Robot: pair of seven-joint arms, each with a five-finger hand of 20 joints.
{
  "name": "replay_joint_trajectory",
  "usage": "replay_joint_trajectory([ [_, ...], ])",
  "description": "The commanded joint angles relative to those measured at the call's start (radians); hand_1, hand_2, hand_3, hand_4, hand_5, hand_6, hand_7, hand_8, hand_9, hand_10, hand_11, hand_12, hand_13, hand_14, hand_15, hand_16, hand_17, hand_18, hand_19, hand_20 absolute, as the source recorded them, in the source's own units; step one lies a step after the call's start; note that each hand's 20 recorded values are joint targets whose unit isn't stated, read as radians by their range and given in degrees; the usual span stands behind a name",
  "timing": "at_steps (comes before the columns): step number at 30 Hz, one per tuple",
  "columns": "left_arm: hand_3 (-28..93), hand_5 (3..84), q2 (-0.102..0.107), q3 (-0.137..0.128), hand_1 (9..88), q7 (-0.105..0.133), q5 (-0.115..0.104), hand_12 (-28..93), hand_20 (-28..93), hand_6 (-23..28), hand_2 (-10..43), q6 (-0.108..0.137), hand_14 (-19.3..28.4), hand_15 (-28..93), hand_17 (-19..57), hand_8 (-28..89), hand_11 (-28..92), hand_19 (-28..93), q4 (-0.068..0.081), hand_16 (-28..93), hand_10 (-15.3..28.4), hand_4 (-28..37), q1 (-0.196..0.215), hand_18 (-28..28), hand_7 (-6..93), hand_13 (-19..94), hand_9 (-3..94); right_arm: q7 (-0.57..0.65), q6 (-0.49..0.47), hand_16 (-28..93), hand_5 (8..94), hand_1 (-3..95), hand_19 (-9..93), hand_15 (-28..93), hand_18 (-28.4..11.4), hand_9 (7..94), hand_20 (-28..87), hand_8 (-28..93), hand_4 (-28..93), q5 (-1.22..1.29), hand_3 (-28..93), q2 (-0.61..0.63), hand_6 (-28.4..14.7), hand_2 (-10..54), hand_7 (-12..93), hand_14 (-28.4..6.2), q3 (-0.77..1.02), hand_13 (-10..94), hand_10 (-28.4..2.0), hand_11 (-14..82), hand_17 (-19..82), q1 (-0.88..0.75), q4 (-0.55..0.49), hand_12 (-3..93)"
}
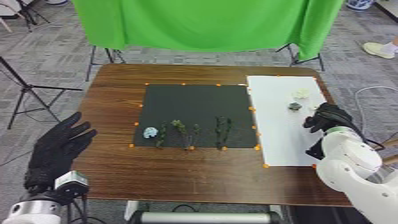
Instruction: Arrange flowers
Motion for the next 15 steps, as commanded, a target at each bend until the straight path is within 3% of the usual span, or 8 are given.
replay_joint_trajectory([
  [1, 81, 37.9, -0.005, 0.011, 24.5, -0.009, 0.005, 9, -2, 10.3, 6.1, -0.012, 26.4, 49, -11.0, -10, 27, 56, 0.006, -9, 19.8, -21.3, 0.0, 23.1, 13.8, 25, 34.8, 0.026, 0.013, 9, 51.5, 32.8, 93, 83, -24.2, 59.0, 48, -15, -28, -0.035, 89, 0.012, -6.1, -9.5, 20, -11.9, -0.018, 65, -18.7, 25.8, 33, 0.035, 0.015, 13.7],
  [4, 81, 37.9, -0.003, 0.01, 24.5, -0.004, 0.001, 9, -2, 10.3, 6.1, -0.005, 26.4, 49, -11.0, -10, 27, 56, 0.006, -9, 19.8, -21.3, 0.0, 23.2, 13.9, 25, 34.8, 0.019, 0.009, 9, 51.2, 32.8, 93, 83, -24.4, 59.1, 48, -15, -28, -0.04, 89, 0.007, -6.2, -9.5, 20, -12.0, -0.054, 65, -18.8, 26.0, 33, 0.077, 0.03, 13.7],
  [15, 81, 37.9, -0.001, 0.021, 24.5, -0.013, 0.006, 9, -2, 10.3, 6.2, -0.017, 26.3, 49, -11.0, -10, 27, 56, 0.013, -9, 19.8, -21.3, -0.023, 23.2, 13.9, 25, 34.7, 0.041, -0.077, 10, 48.6, 32.7, 93, 82, -25.2, 58.7, 48, -14, -28, 0.018, 89, -0.021, -5.7, -9.5, 18, -12.5, -0.074, 65, -19.2, 25.3, 33, 0.11, 0.066, 13.6],
])
